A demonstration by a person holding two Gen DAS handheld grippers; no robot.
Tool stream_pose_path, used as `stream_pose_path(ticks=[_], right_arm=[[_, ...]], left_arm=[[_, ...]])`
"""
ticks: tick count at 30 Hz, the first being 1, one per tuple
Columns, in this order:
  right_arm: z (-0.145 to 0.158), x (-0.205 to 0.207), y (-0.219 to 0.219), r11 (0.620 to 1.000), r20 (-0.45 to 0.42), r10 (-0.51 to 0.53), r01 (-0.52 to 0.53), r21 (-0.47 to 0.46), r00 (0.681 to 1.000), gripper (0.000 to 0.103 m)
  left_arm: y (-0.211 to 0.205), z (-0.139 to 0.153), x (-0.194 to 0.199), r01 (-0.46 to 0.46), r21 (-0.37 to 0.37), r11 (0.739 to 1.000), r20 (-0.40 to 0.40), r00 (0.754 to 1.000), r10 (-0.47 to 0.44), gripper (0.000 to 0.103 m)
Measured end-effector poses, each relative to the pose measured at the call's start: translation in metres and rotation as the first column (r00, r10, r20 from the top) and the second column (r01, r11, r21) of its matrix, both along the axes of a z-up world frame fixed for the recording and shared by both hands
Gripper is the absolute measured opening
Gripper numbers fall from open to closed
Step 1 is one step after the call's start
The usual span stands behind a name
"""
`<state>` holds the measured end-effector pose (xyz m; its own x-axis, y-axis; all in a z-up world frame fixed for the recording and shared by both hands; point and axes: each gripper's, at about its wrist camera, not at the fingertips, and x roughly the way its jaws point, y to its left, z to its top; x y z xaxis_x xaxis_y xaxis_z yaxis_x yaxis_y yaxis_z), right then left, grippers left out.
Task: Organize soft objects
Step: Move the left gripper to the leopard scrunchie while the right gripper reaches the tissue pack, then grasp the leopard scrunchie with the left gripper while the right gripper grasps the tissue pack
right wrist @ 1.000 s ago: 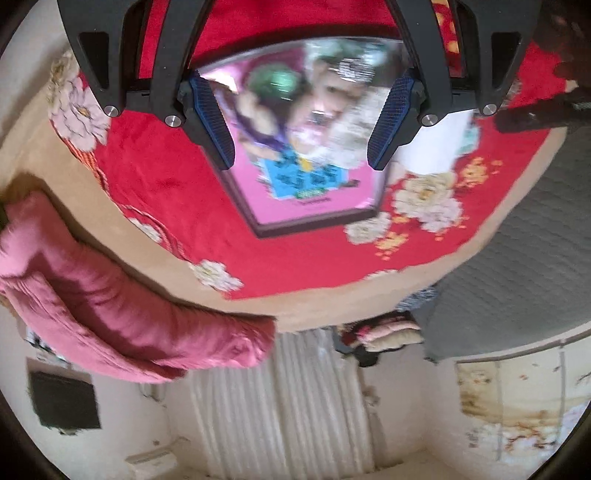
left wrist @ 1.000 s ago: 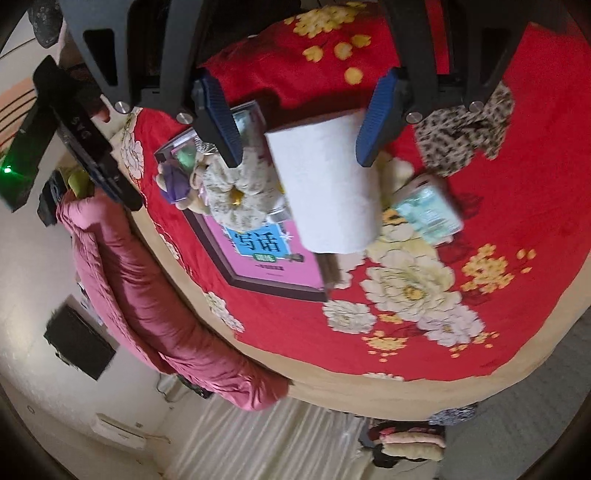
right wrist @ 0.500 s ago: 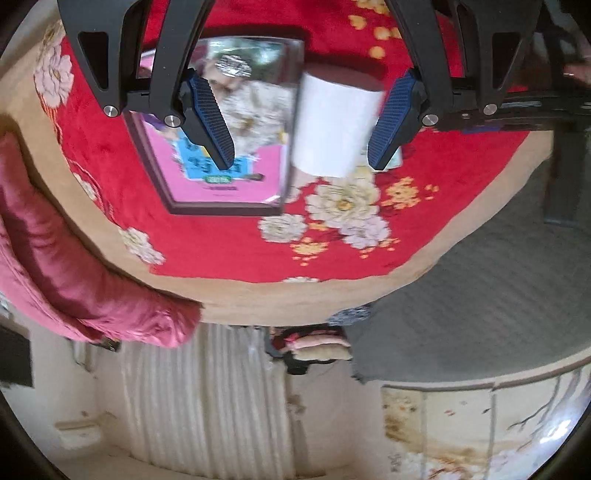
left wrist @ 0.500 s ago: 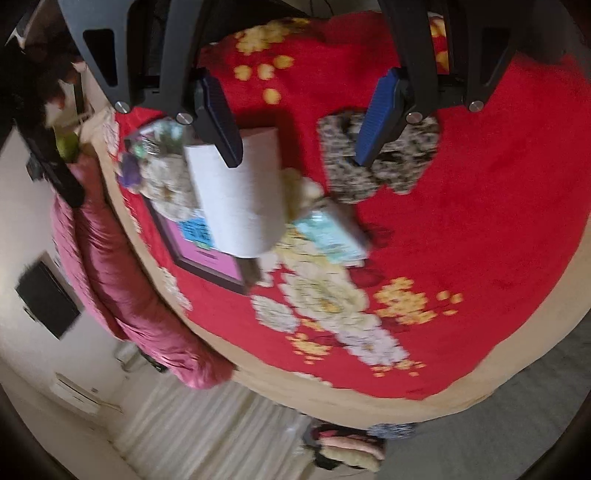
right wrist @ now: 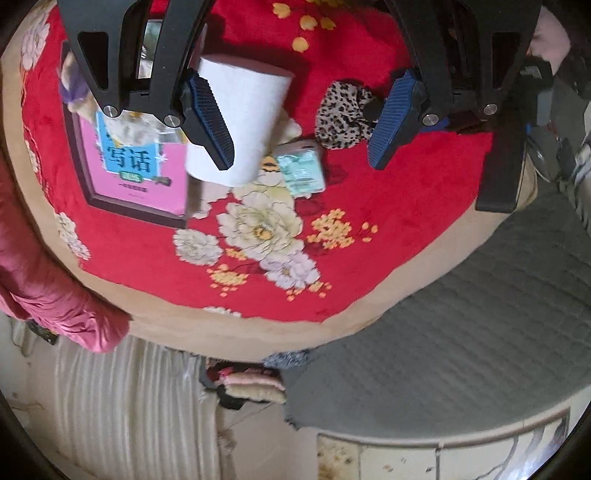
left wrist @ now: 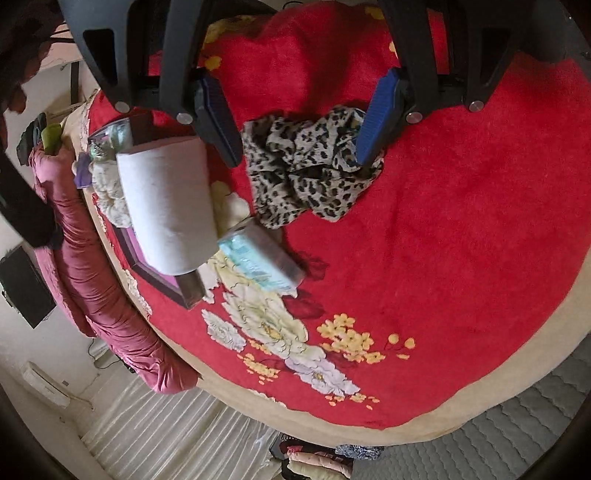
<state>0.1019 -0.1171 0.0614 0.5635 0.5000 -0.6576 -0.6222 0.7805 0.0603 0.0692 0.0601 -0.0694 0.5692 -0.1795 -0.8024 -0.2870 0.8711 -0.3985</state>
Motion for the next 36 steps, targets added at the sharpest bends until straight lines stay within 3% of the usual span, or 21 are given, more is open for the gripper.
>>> stream_pose_path(ticks=[5,12,18,24,31,36], right_arm=[[-0.015,0.014,0.032,0.998,-0.033,0.030,-0.032,-0.056,0.999,0.076],[-0.041,0.038,0.063,0.987,-0.068,0.054,-0.063,-0.145,0.996,0.076],[-0.079,0.068,0.092,0.957,-0.124,0.075,-0.107,-0.270,0.989,0.076],[-0.109,0.095,0.111,0.939,-0.195,0.067,-0.128,-0.319,0.979,0.076],[-0.126,0.106,0.122,0.924,-0.190,0.067,-0.132,-0.359,0.980,0.076],[-0.131,0.106,0.129,0.914,-0.174,0.070,-0.132,-0.383,0.982,0.076]], left_arm=[[0.002,-0.022,0.005,0.011,-0.038,0.999,-0.031,0.999,-0.012,0.063],[-0.002,-0.032,0.014,0.035,-0.002,0.999,-0.014,0.999,-0.035,0.063],[-0.005,-0.035,0.018,0.043,0.041,0.998,0.019,0.999,-0.044,0.063],[-0.007,-0.035,0.020,0.053,0.065,0.996,0.031,0.998,-0.055,0.063],[-0.006,-0.035,0.024,0.054,0.068,0.996,0.037,0.998,-0.056,0.063],[-0.003,-0.036,0.025,0.042,0.067,0.997,0.038,0.998,-0.045,0.055]])
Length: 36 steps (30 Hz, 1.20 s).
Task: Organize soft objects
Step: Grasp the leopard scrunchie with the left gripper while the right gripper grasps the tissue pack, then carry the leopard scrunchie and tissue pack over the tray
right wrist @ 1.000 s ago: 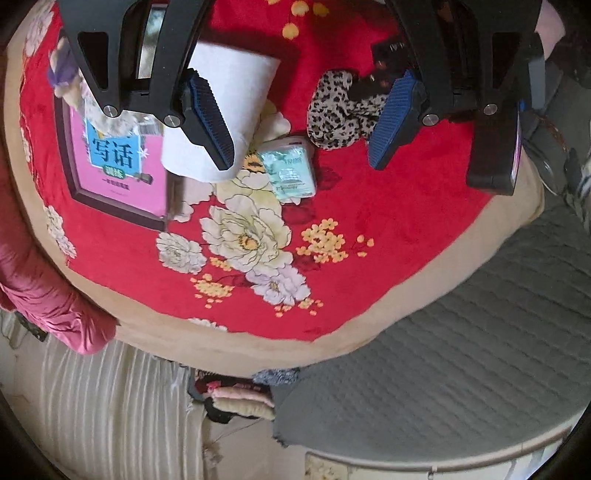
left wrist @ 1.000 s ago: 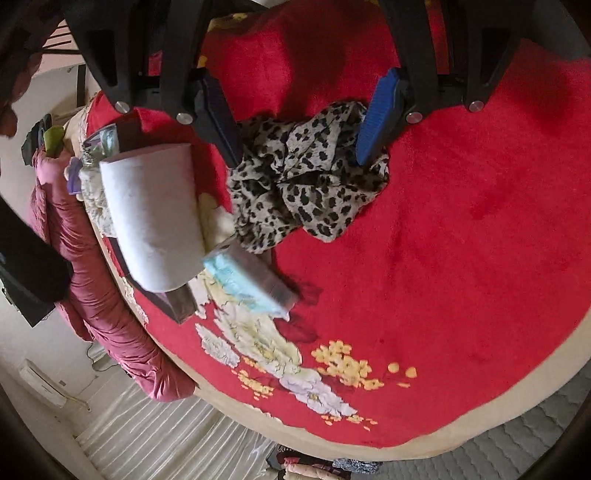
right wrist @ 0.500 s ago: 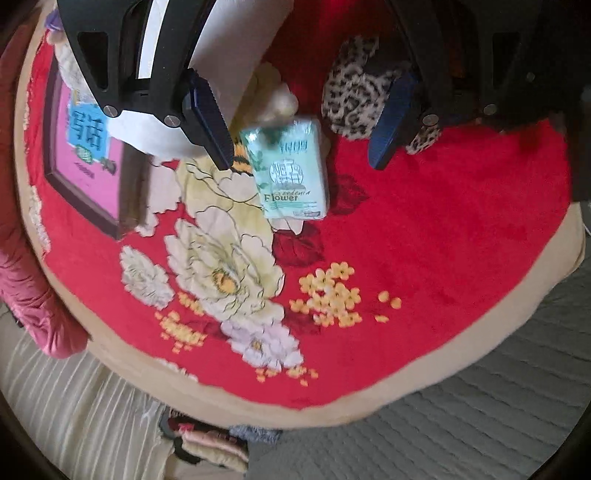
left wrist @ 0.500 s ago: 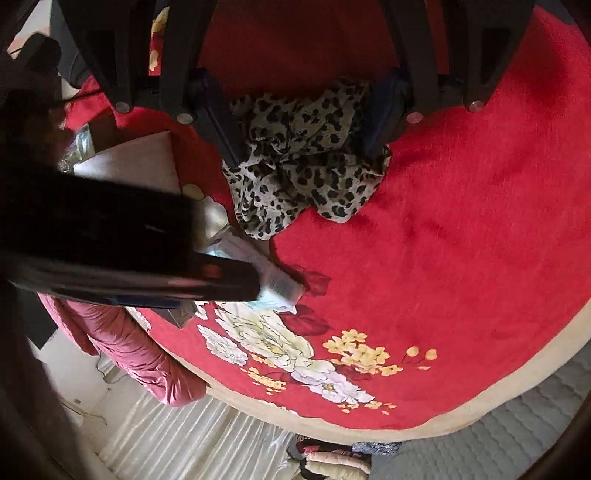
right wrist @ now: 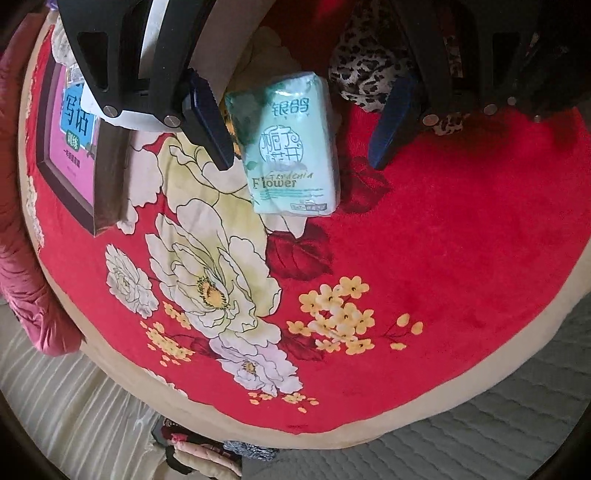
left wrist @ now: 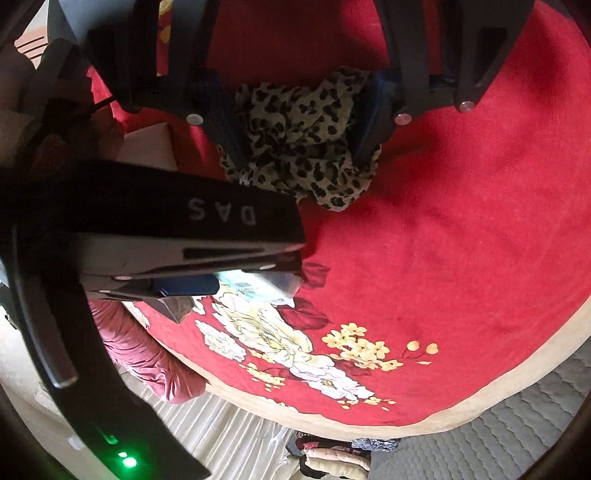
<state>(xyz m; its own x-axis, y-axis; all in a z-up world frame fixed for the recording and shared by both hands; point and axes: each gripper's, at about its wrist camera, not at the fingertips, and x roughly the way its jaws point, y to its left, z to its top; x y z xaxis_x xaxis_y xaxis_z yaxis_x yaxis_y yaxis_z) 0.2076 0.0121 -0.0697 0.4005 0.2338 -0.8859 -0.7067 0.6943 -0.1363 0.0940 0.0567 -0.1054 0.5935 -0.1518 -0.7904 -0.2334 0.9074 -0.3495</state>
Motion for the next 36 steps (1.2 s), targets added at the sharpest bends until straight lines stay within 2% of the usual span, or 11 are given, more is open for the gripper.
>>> stream_pose_path(ticks=[7,8,9,10,13,17,22,30,36], right_arm=[[-0.007,0.002,0.012,0.999,-0.002,0.015,-0.015,-0.048,1.000,0.074],[-0.008,0.002,0.013,0.998,-0.004,0.017,-0.017,-0.053,1.000,0.068],[-0.007,0.002,0.013,0.998,0.003,0.021,-0.020,-0.055,1.000,0.056],[-0.007,0.002,0.013,0.998,0.007,0.020,-0.020,-0.054,1.000,0.049],[-0.005,0.005,0.008,1.000,-0.010,0.009,-0.009,-0.027,1.000,0.045],[0.006,0.006,-0.005,0.999,-0.028,-0.022,0.023,0.044,0.999,0.044],[0.037,-0.002,-0.023,0.981,-0.028,-0.036,0.040,0.189,0.999,0.045],[0.080,-0.019,-0.066,0.932,-0.015,-0.103,0.102,0.347,0.995,0.045],[0.113,-0.029,-0.124,0.876,0.011,-0.209,0.182,0.447,0.978,0.045]], left_arm=[[0.003,0.000,0.000,-0.008,-0.010,1.000,0.001,1.000,0.008,0.048],[0.003,0.000,0.000,-0.010,-0.009,1.000,0.000,1.000,0.010,0.047],[0.004,0.000,0.001,-0.011,-0.011,1.000,0.000,1.000,0.011,0.046],[0.005,0.000,0.001,-0.013,-0.014,1.000,0.000,1.000,0.013,0.046],[0.005,0.000,0.000,-0.016,-0.018,1.000,0.001,1.000,0.016,0.044],[0.008,0.000,-0.001,-0.029,-0.023,0.999,0.001,1.000,0.029,0.033],[0.013,0.002,-0.002,-0.030,-0.052,0.998,0.011,0.999,0.030,0.020],[0.013,0.012,-0.006,-0.026,-0.039,0.999,0.049,0.998,0.028,0.015],[0.019,0.046,-0.021,-0.057,-0.034,0.998,0.154,0.986,0.062,0.014]])
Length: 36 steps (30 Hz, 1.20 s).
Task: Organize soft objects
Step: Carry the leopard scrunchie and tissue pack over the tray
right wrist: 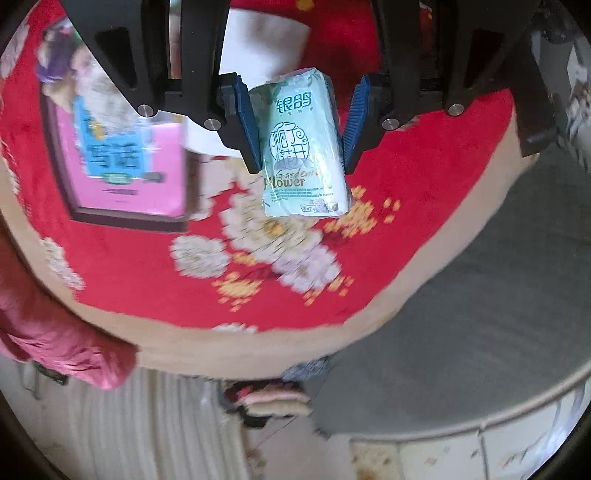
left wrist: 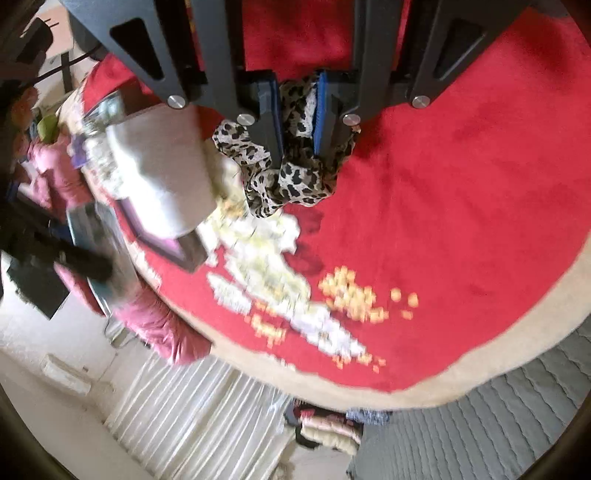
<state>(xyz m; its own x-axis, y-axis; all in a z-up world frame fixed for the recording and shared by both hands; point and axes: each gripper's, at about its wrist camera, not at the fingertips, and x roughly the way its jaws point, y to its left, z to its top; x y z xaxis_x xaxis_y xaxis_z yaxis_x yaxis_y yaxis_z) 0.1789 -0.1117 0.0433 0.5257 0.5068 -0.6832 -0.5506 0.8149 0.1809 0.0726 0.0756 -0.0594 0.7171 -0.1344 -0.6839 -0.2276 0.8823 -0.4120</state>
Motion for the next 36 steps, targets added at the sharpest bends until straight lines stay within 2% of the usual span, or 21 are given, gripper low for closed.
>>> stream_pose_path(ticks=[4,9,13,17,21,24,31,36], right_arm=[[0.024,-0.006,-0.058,0.994,0.051,-0.104,0.102,0.042,0.993,0.045],[0.034,-0.009,-0.125,0.970,0.078,-0.243,0.240,0.046,0.967,0.045],[0.021,-0.012,-0.169,0.948,0.060,-0.317,0.316,0.029,0.947,0.045],[-0.002,-0.017,-0.193,0.938,0.032,-0.346,0.346,-0.007,0.938,0.045],[-0.022,-0.020,-0.196,0.933,0.054,-0.349,0.352,-0.075,0.936,0.045],[-0.033,-0.021,-0.197,0.934,0.060,-0.340,0.345,-0.097,0.938,0.045],[-0.046,-0.019,-0.194,0.940,0.070,-0.316,0.322,-0.114,0.946,0.045],[-0.050,-0.017,-0.194,0.938,0.079,-0.318,0.326,-0.117,0.945,0.045]], left_arm=[[-0.006,0.031,-0.009,0.008,-0.003,1.000,0.062,0.998,-0.008,0.014],[-0.045,0.066,-0.006,0.093,0.010,0.996,0.104,0.990,-0.094,0.014],[-0.090,0.087,0.011,0.192,0.030,0.981,0.112,0.975,-0.194,0.014],[-0.140,0.094,0.038,0.287,0.073,0.955,0.083,0.953,-0.292,0.014],[-0.188,0.090,0.070,0.366,0.112,0.924,0.029,0.928,-0.371,0.014],[-0.212,0.082,0.090,0.392,0.136,0.910,-0.017,0.919,-0.393,0.014],[-0.236,0.054,0.122,0.411,0.168,0.896,-0.129,0.910,-0.393,0.014],[-0.239,0.032,0.132,0.409,0.172,0.896,-0.202,0.905,-0.374,0.015]])
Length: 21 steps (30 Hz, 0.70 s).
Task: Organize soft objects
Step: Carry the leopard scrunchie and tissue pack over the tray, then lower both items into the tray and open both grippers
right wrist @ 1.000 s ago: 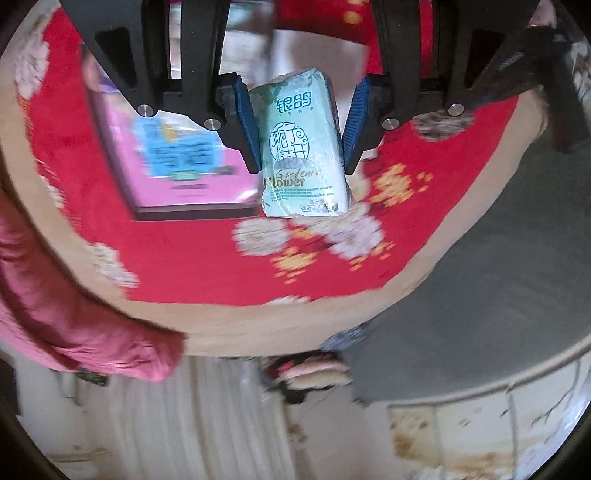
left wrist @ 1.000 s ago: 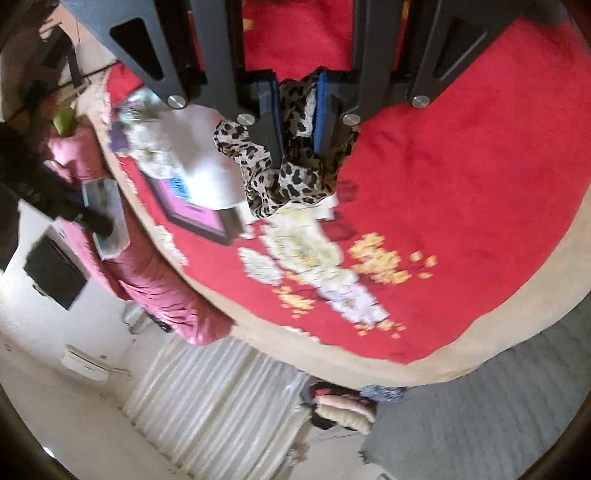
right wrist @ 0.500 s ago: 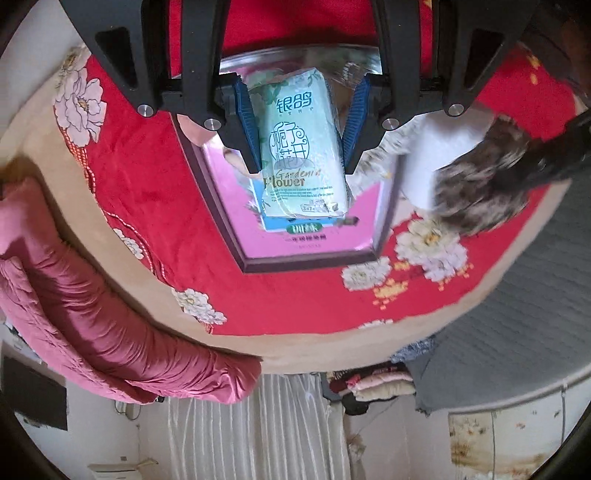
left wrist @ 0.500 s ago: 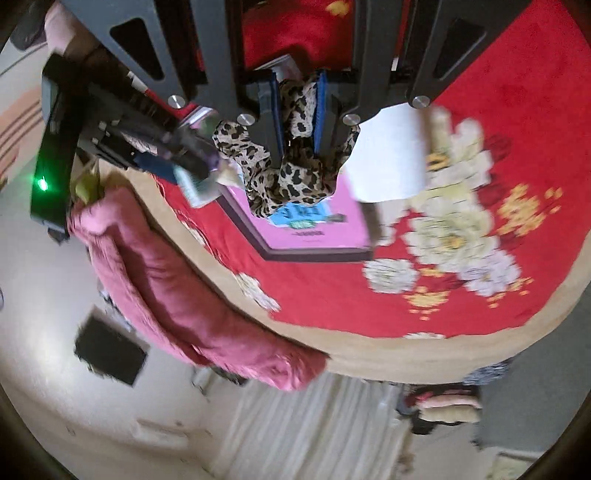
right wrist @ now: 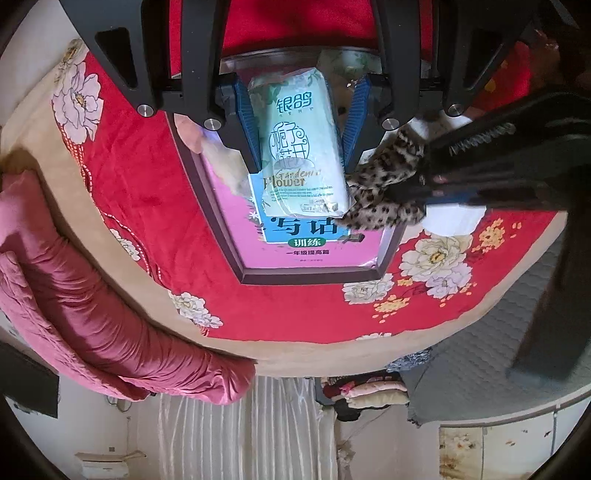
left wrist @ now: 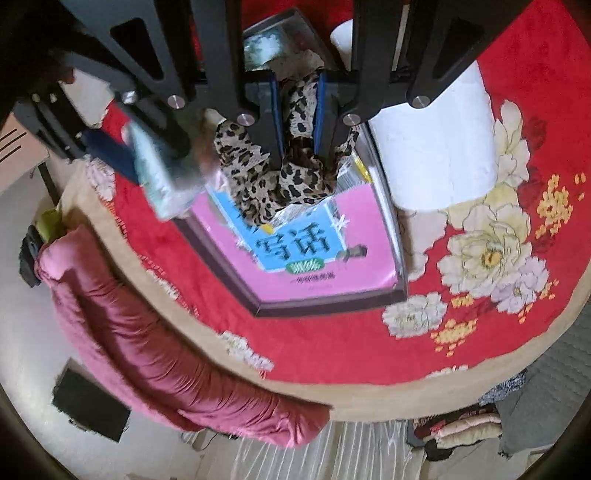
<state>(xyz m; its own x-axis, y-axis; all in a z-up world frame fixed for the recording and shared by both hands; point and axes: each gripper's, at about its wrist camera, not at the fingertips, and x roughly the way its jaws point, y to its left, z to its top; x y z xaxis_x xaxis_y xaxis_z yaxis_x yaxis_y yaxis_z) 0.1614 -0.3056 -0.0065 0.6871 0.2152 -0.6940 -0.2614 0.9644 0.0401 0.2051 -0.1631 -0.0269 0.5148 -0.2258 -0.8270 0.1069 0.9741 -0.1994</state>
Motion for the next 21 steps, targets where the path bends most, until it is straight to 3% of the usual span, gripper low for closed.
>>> stream_pose_path(ticks=[14,21], right_arm=[[-0.018,0.023,0.008,1.000,-0.003,-0.005,0.005,-0.031,1.000,0.046],[-0.022,0.023,0.002,1.000,0.011,-0.011,0.011,-0.004,1.000,0.048]], left_arm=[[0.010,-0.007,0.001,-0.009,-0.027,1.000,-0.018,1.000,0.009,0.015],[0.010,-0.007,0.003,-0.011,-0.033,0.999,-0.017,1.000,0.010,0.015]])
